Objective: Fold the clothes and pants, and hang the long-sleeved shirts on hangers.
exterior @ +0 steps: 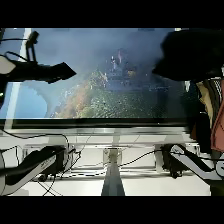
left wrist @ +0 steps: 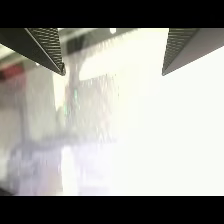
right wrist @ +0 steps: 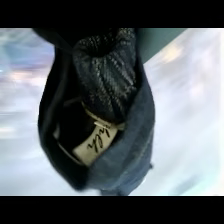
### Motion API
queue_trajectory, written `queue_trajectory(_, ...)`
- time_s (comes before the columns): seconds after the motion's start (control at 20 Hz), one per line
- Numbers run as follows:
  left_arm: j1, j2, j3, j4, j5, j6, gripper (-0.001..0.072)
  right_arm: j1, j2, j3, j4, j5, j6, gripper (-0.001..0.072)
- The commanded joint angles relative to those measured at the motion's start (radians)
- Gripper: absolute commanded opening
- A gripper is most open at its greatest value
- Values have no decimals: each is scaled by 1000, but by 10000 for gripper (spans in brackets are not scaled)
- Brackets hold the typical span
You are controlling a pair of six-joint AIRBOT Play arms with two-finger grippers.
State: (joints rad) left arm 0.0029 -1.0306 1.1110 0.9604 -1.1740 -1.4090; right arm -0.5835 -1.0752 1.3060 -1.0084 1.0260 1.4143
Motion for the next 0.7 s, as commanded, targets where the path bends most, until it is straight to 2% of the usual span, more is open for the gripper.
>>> queue_trajectory(0.0, 58, 114, 4, 13, 0, 31, 690, -172, 92, 27, -263, 27, 217, 44)
queue_trajectory(0.15, 59, 174, 4, 48, 0, 38, 690, -334, 151, 27, -419, 104, 280, 44)
queue_trajectory(0.3, 59, 189, 3, 53, 1, 37, 690, -488, 150, 26, -533, 282, 279, 45)
queue_trajectory(0.4, 59, 187, 3, 53, 1, 37, 690, -559, 132, 6, -558, 330, 280, 45)
queue_trajectory(0.45, 59, 187, 3, 53, 0, 37, 690, -582, 122, -8, -558, 327, 280, 125)
queue_trajectory(0.55, 59, 187, 3, 53, 0, 37, 690, -594, 102, -22, -558, 325, 278, 672)
queue_trajectory(0.65, 59, 185, 3, 53, 0, 37, 690, -594, 90, -38, -497, 320, 278, 677)
